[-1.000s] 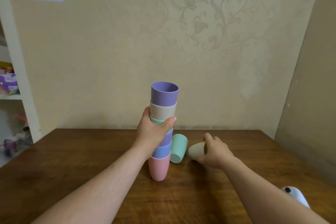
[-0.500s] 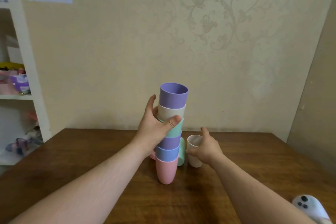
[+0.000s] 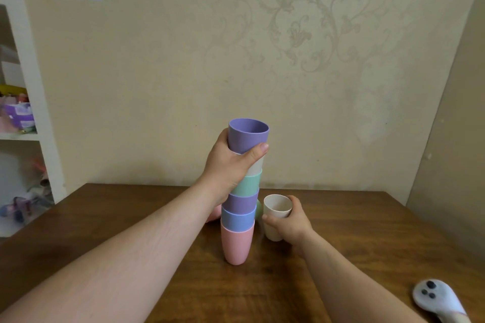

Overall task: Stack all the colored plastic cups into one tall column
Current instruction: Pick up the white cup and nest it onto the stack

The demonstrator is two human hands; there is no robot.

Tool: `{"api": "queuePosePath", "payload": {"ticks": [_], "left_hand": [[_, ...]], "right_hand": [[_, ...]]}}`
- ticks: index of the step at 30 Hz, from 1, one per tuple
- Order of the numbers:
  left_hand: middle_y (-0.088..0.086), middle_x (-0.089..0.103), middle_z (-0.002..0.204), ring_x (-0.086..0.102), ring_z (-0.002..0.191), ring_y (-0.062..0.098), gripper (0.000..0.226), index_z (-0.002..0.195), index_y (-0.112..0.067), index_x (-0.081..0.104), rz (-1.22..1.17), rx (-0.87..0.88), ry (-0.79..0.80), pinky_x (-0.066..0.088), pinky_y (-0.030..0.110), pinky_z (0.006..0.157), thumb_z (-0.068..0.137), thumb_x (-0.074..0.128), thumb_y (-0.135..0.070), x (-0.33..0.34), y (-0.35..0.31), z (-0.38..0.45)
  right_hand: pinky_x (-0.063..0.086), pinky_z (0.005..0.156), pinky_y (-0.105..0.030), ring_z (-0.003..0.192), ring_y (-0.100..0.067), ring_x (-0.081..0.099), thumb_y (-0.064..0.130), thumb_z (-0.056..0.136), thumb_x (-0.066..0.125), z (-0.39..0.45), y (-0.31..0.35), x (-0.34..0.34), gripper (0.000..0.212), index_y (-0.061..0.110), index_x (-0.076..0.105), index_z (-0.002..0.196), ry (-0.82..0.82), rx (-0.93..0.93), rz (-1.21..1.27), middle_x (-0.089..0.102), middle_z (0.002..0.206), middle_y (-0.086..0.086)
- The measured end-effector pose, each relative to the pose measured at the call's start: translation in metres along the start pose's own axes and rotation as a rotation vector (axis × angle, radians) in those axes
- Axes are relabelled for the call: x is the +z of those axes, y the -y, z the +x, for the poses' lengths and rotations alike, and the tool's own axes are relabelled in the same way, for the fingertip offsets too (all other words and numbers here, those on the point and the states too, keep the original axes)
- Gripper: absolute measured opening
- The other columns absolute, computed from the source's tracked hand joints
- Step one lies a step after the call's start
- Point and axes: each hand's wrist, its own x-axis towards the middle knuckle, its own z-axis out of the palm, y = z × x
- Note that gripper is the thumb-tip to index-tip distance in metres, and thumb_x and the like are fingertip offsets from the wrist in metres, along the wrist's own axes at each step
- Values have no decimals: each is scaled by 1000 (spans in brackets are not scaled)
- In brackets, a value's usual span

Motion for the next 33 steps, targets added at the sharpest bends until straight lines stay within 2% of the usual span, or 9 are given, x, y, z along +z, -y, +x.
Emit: {"api": "queuePosePath", "payload": {"ticks": [6,11,13,16,20,23,25,29,33], "left_hand": [[-11,80,107,78,97,17,65,117,-35,66,89,53,-97,65,42,85,64,84,-68,5,3,-5],[-13,80,108,77,99,14,68,117,-36,65,127,55,-108,63,36,84,61,81,-71,4,1,-6],[-14,79,108,77,99,13,66,116,-37,65,140,38,-111,63,37,85,60,81,-70,4,0,-6],[-13,79,108,77,99,15,66,116,-37,65,149,7,-108,65,44,89,60,82,-67,5,0,-5],[-9,78,108,77,98,20,65,120,-38,64,127,-19,-99,67,48,87,65,85,-63,5,-2,-7],[-12,77,103,75,94,14,53,117,-37,63,157,-23,-130,64,39,81,73,89,-53,7,-5,-8],[-13,79,100,77,92,12,52,112,-38,64,166,-45,-156,64,40,82,68,87,-57,8,-8,-7],[-12,82,99,79,91,10,51,110,-39,66,202,-61,-136,67,47,87,66,83,-59,8,-6,-4],[-16,77,113,75,105,6,64,127,-41,61,232,-38,-3,65,40,93,70,86,-54,-2,13,-18]], "right_hand": [[58,101,-52,122,-31,60,38,70,97,4,-2,-1,102,33,38,153,-32,10,30,60,139,-3],[64,83,-49,108,-30,69,65,52,88,-3,49,-25,96,34,45,132,-183,-78,148,66,126,-1],[59,72,-41,108,-29,70,66,59,86,-8,90,-40,92,34,45,134,-213,-156,295,66,127,-2],[54,80,-37,110,-22,67,54,82,84,-23,163,-59,73,29,47,139,-255,-356,493,65,129,0],[59,89,-37,106,-13,68,48,90,80,-62,243,-65,58,27,49,134,-130,-541,623,65,118,9],[59,71,-25,97,-9,68,43,92,81,-85,262,-50,58,28,46,136,-1,-609,462,65,118,7],[59,66,-18,95,-9,70,37,88,86,-87,254,-35,66,27,46,139,72,-616,309,66,117,3],[62,96,-37,115,-19,71,34,83,91,-74,215,-10,74,31,47,142,163,-577,191,69,124,1],[61,100,-43,116,-23,71,33,88,86,-68,196,0,61,30,52,138,160,-556,279,72,123,0]]}}
